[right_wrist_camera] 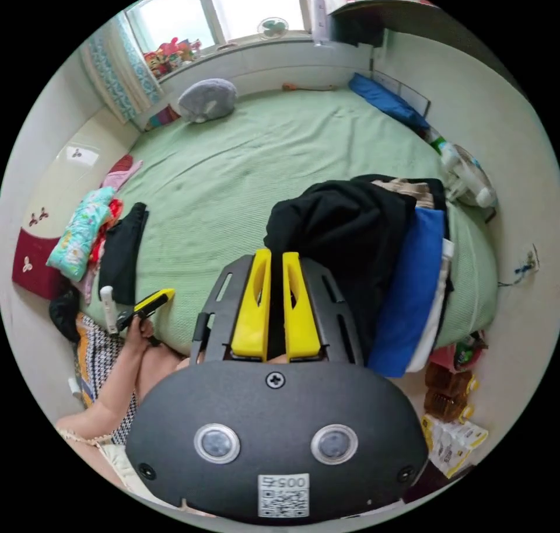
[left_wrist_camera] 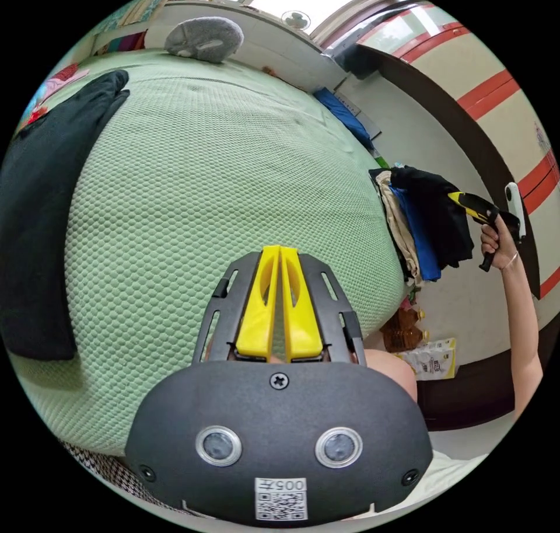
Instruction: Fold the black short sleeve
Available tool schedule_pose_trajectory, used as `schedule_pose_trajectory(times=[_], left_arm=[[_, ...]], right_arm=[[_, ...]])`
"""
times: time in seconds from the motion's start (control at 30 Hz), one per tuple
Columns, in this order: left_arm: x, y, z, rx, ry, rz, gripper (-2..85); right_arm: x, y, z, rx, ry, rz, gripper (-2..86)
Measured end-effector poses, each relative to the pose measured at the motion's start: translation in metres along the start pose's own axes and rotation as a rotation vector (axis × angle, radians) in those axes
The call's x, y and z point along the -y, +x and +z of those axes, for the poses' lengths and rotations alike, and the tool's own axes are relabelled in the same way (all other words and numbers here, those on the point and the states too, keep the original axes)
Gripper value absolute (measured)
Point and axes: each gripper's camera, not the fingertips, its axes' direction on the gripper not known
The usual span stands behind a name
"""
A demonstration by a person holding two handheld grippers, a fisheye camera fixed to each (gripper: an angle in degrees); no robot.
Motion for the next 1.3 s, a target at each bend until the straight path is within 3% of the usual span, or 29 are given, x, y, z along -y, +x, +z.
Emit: schedule_pose_trajectory(times=[0.17, 0.3, 0.47, 0.8, 1.0, 1.3], left_arm=[[-0.006, -0.024, -0.022, -0.036, 0.035, -0.076, -0.6], [-0.012, -0.04, -0.042, -0.046, 0.065, -0.128, -0.6], [-0.015, -0.047, -0.057, -0.07, 0.064, -0.143, -0.6], [-0.026, -0.032, -0.096, -0.042, 0.069, -0.083, -0.6], [-0.041, -0.021, -0.133, -0.043, 0.159, -0.068, -0.6], [-0.053, 0.01, -0.163, 0.037, 0.156, -0.014, -0.6]], right_arm=[[0.004, -0.057, 0.047, 0.184, -0.116, -0.129, 3.9], [-0.003, -0.071, 0.043, 0.337, -0.01, -0.181, 8.4], [-0.02, -0.049, 0.039, 0.209, -0.022, -0.202, 11.4], [-0.062, 0.038, 0.075, 0.243, -0.111, -0.013, 12.1], [-0.079, 0.038, 0.099, 0.179, -0.16, -0.048, 12.1], [-0.097, 0.035, 0.144, 0.076, -0.209, -0.082, 9.4]])
